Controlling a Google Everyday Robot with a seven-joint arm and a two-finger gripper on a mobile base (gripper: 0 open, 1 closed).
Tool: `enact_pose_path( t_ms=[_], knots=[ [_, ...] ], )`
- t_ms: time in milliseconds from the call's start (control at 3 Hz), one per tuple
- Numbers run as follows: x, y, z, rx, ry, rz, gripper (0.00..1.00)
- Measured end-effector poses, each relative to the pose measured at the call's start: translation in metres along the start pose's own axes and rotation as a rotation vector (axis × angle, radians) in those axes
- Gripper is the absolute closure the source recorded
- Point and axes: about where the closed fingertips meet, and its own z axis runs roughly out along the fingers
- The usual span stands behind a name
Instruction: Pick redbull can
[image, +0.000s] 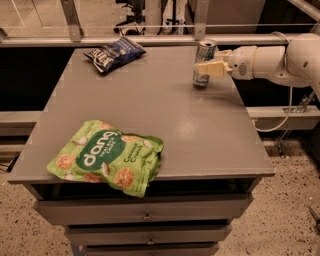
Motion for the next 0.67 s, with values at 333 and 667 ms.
enact_pose_path(
  t_ms=[333,667],
  knots=[
    [-0.046,0.027,-0.006,-0.080,-0.067,-0.022,1.00],
    [-0.082,0.052,-0.015,-0.144,-0.072,-0.036,1.00]
  ],
)
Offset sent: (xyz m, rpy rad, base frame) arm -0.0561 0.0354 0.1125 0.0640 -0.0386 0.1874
